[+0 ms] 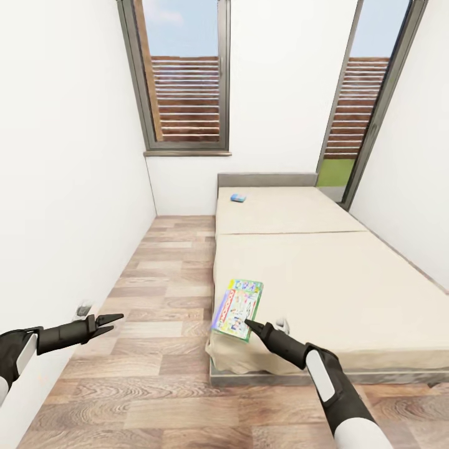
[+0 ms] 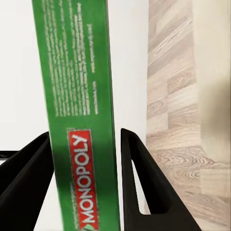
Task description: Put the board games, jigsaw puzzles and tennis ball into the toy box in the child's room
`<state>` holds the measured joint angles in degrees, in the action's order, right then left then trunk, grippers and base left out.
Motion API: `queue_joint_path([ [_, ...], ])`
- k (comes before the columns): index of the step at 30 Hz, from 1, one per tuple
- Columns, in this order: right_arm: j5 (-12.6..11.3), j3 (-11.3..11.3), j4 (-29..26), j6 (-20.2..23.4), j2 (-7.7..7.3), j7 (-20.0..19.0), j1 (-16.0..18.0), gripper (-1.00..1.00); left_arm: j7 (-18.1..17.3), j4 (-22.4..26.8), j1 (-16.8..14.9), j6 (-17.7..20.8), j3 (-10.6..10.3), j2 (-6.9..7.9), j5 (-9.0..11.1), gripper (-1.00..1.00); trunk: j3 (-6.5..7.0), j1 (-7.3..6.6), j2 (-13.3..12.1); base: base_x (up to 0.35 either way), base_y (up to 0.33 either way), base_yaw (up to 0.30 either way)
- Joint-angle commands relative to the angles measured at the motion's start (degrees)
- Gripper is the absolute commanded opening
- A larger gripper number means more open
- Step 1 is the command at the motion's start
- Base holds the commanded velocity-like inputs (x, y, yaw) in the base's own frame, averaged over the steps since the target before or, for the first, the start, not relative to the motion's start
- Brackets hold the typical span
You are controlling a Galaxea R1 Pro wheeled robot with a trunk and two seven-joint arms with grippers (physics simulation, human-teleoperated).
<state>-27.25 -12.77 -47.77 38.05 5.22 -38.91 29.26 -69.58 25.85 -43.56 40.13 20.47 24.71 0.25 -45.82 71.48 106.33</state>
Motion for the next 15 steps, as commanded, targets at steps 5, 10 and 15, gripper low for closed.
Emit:
queue_joint_path([
  [5, -0.1, -0.1, -0.8, 0.5, -0.4, -0.2, 0.0, -1.0, -0.1, 0.0, 0.0, 0.6, 0.1, -0.02, 0.0, 1.0, 0.85, -1.11, -2.0, 0.0, 0.0, 0.0],
  [10, 0.0, 0.0, -1.3, 0.6, -0.24, -0.2, 0.0, -1.0, -0.1, 0.0, 0.0, 0.6, 0.0, -0.09, -0.1, 1.0, 1.75, -2.21, -4.0, 0.0, 0.0, 0.0],
  [15, 0.0, 0.0, -2.0, 0.6, -0.13, -0.2, 0.0, -1.0, 0.0, 0.0, 0.0, 0.6, 0.0, -0.05, -0.1, 1.0, 2.65, -3.31, -6.0, 0.0, 0.0, 0.0],
])
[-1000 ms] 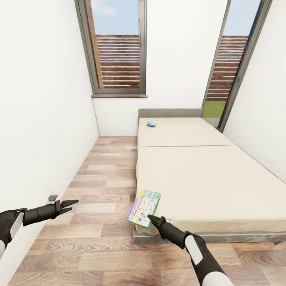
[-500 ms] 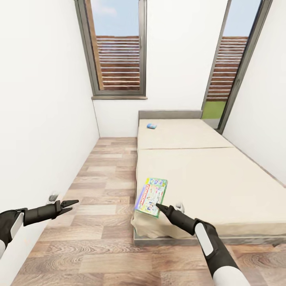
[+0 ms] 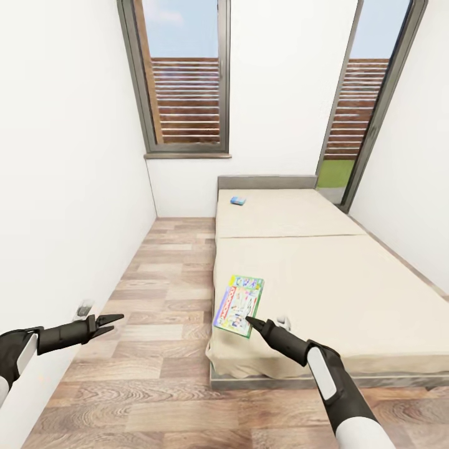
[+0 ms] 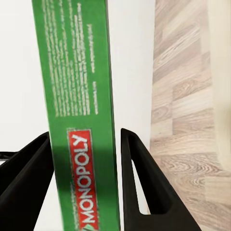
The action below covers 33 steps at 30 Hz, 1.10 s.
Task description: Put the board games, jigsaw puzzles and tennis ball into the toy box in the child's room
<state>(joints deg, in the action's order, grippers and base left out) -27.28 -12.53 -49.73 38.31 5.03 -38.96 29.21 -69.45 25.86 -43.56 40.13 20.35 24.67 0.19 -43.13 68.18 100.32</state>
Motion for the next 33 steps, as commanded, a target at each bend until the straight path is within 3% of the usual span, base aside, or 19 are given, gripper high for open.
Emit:
queue_joint_path([
  [1, 0.0, -0.2, -0.1, 0.3, 0.0, -0.1, 0.0, -1.0, -0.2, 0.0, 0.0, 0.6, 0.1, -0.03, 0.0, 1.0, 0.13, -0.23, -0.4, 0.0, 0.0, 0.0],
  [9, 0.0, -0.3, -0.2, 0.3, -0.21, -0.2, 0.0, -1.0, -0.2, 0.0, 0.0, 0.6, 0.1, -0.06, 0.0, 1.0, 1.67, -1.99, -3.6, 0.0, 0.0, -0.06],
  [22, -0.2, -0.7, -0.2, 0.3, -0.86, -1.9, -0.1, -1.0, -0.1, 0.0, 0.0, 0.5, 0.1, -0.11, 0.0, 1.0, 4.52, -4.84, -8.8, 0.0, 0.0, -0.237],
  [33, -0.3, -1.2, -0.2, 0.4, -4.96, -3.2, -0.1, -1.0, -0.1, 0.7, -0.1, 1.8, 0.1, -0.65, 0.1, 1.0, 6.95, -7.26, -13.2, 0.0, 0.0, -0.255],
])
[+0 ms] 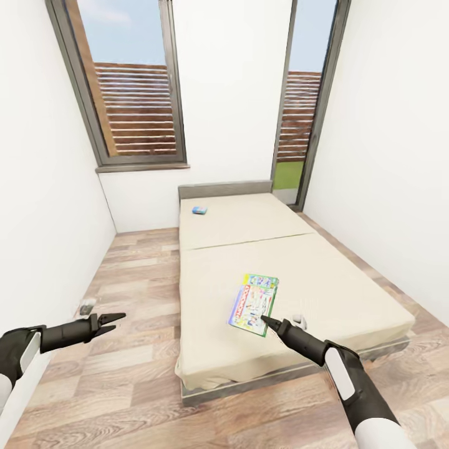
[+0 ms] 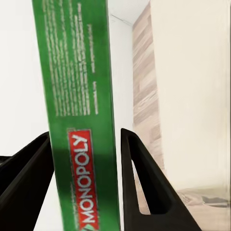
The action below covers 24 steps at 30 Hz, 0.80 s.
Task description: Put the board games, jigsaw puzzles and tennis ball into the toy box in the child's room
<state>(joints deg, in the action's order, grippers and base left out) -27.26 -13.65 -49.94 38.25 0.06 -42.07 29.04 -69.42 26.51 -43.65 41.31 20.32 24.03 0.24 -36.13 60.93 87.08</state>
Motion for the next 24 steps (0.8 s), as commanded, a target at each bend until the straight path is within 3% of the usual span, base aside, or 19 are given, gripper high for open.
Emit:
queue_joint_path([
  [1, -0.3, -0.1, 0.0, 0.4, -0.25, -0.2, 0.0, -1.0, -0.1, 0.7, 0.0, 1.0, 0.1, -0.79, -0.1, 1.0, 0.18, -0.23, -0.4, 0.0, 0.0, -0.255],
  [4, -0.3, -0.1, 0.0, 0.4, -0.65, -0.4, 0.0, -1.0, 0.2, 3.3, 0.0, 1.5, -0.1, -3.07, -0.6, 1.0, 0.84, -0.89, -1.6, 0.0, 0.0, -0.255],
  [7, -0.3, -0.1, 0.0, 0.4, -0.77, -0.4, 0.0, -1.0, 0.5, 4.4, 0.0, 1.6, -0.6, -3.87, -0.8, 1.0, 1.5, -1.55, -2.8, 0.0, 0.0, -0.255],
  [19, -0.3, -0.3, 0.0, 0.3, -2.06, -0.5, 0.1, -1.0, 1.2, 5.4, 0.0, 1.7, -3.1, -4.5, -1.1, 1.0, 4.16, -4.18, -7.6, -0.075, -0.001, -0.256],
  [24, -0.4, -2.3, 0.0, 0.4, -2.84, -0.5, 0.0, -1.0, 1.3, 5.5, 0.0, 1.7, -3.3, -4.51, -1.1, 1.0, 5.26, -5.28, -9.6, -0.028, -0.086, -0.256],
])
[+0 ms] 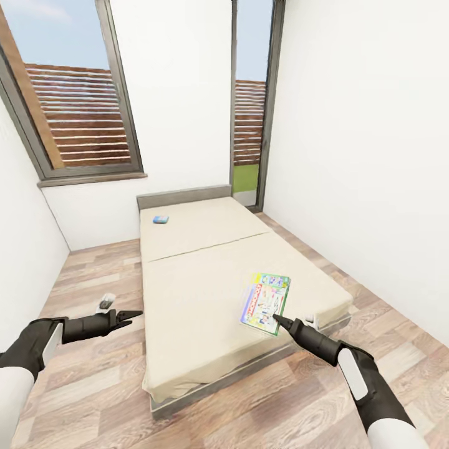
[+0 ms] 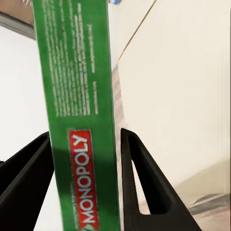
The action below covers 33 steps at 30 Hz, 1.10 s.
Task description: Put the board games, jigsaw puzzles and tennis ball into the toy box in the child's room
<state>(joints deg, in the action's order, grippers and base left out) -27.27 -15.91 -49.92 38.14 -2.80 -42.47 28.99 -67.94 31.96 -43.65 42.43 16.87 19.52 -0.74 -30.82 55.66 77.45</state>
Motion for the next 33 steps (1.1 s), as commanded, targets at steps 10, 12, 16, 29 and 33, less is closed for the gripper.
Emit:
queue_joint_path([
  [10, -0.2, -2.3, 0.0, 0.5, -0.44, -2.7, -0.2, -1.0, -0.2, 0.0, 0.0, 0.5, 0.1, -0.1, 0.0, 1.0, 2.18, -2.21, -4.0, -0.002, -0.076, -0.255],
  [12, -0.2, -2.3, 0.0, 0.5, -0.45, -2.9, -0.2, -1.0, -0.2, 0.0, 0.0, 0.5, 0.1, -0.08, 0.0, 1.0, 2.63, -2.65, -4.8, 0.0, -0.007, -0.255],
  [16, -0.2, -2.4, 0.0, 0.5, -0.48, -3.0, -0.2, -1.0, -0.2, 0.0, 0.0, 0.5, 0.1, -0.03, 0.0, 1.0, 3.53, -3.52, -6.4, 0.0, -0.003, -0.255],
  [29, -0.2, -2.6, 0.1, 0.4, -0.54, -3.5, -0.4, -1.0, -0.3, 0.0, 0.0, 0.6, 0.1, -0.08, -0.1, 1.0, 6.59, -6.38, -11.6, 0.0, 0.0, -0.251],
  [33, -0.3, -4.1, 0.1, 0.4, -1.12, -4.4, -0.5, -1.0, -0.3, 0.0, 0.0, 0.6, 0.1, -0.03, 0.0, 1.0, 7.55, -7.26, -13.2, 0.0, 0.0, -0.246],
])
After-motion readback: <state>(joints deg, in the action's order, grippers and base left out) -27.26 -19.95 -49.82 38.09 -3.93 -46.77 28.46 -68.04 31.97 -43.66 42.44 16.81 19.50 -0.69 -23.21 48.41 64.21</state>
